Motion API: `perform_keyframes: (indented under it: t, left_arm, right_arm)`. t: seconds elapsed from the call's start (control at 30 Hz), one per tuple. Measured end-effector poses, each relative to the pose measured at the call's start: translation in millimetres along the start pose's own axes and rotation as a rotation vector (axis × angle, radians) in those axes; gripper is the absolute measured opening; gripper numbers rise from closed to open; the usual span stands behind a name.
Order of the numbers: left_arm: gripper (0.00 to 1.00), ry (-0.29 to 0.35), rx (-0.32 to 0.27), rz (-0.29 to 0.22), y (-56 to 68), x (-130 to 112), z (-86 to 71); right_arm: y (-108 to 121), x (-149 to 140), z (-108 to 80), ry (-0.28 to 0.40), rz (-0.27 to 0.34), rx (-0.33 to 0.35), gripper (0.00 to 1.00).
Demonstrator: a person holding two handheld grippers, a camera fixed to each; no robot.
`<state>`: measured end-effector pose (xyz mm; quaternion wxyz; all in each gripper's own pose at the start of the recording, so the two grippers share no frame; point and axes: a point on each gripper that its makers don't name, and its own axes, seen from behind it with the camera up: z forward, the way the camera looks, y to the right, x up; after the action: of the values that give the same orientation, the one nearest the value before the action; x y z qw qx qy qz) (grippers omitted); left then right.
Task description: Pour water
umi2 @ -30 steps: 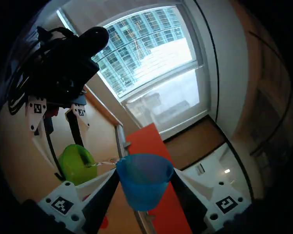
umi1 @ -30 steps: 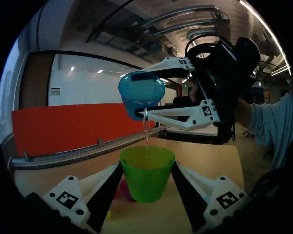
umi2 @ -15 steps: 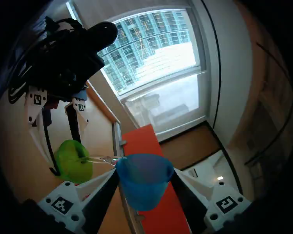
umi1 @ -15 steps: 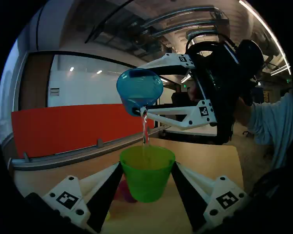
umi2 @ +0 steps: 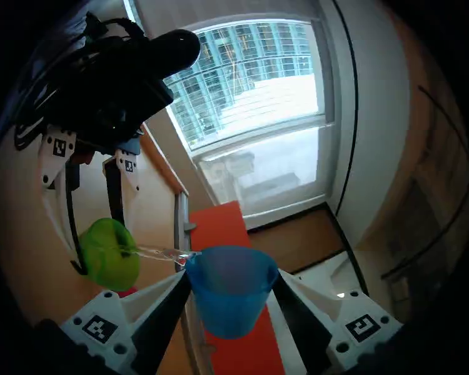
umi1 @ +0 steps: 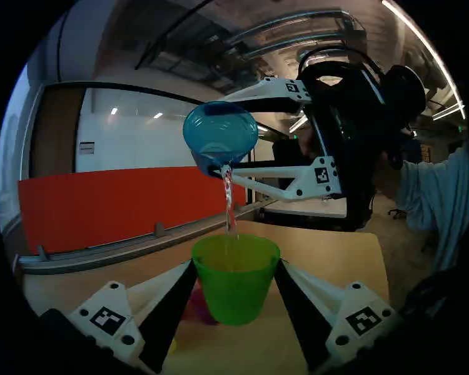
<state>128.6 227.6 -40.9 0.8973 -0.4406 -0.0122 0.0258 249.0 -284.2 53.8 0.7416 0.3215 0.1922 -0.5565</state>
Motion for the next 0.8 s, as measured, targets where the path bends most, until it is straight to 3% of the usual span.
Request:
perform_keyframes:
  t: [0.8]
  left_arm:
    - [0.86,-0.01,0.001,0.001,-3.2,-2.0,2.6]
  right_arm:
    - [12.7,-2.6,1.0,-0.004,-0.119,-0.02,0.91]
